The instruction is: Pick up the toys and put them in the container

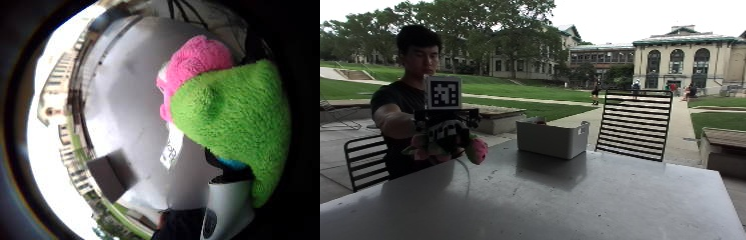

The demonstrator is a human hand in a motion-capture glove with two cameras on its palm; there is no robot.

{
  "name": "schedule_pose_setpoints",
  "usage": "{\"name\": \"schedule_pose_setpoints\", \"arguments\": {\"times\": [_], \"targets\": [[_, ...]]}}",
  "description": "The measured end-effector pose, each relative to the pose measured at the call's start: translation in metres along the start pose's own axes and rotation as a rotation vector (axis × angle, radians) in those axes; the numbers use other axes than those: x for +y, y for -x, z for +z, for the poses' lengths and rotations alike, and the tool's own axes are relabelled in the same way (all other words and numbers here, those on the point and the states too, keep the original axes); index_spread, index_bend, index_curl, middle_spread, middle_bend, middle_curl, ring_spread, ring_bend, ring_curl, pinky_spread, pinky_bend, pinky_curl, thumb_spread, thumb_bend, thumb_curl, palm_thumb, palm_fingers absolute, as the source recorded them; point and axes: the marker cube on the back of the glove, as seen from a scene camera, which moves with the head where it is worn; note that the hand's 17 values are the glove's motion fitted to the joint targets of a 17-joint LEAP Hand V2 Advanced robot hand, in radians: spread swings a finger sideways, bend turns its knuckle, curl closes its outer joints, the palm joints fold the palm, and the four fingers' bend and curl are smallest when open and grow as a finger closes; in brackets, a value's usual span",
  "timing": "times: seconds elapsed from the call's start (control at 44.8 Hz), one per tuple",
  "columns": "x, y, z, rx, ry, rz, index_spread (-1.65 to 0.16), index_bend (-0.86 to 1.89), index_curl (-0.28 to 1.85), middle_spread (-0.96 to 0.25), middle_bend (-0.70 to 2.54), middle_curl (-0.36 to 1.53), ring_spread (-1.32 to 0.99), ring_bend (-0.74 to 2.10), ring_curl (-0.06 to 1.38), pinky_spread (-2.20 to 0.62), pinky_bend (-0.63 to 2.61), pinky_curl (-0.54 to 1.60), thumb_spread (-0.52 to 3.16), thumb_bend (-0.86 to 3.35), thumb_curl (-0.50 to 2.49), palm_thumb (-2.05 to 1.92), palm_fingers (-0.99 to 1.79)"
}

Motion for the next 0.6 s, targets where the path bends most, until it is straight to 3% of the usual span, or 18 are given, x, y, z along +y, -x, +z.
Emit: {"name": "schedule_pose_setpoints", "arguments": {"times": [0.134,0.38,0.603], "targets": [[0.022,0.065,-0.045,0.012,-0.114,-0.146,-0.38,0.43,0.60,-0.37,1.05,0.83,-0.38,1.40,0.63,-0.48,1.03,0.44,1.14,0.49,0.97,0.61,0.98],[0.072,0.175,-0.106,0.046,-0.204,-0.274,-0.42,0.35,0.70,-0.41,1.03,0.91,-0.39,1.42,0.65,-0.47,1.09,0.46,1.11,0.49,1.11,0.54,0.92],[0.128,0.281,-0.137,0.019,-0.213,-0.416,-0.45,0.26,0.81,-0.45,0.98,0.98,-0.39,1.45,0.66,-0.46,1.15,0.47,1.11,0.52,1.23,0.51,0.88]]}}
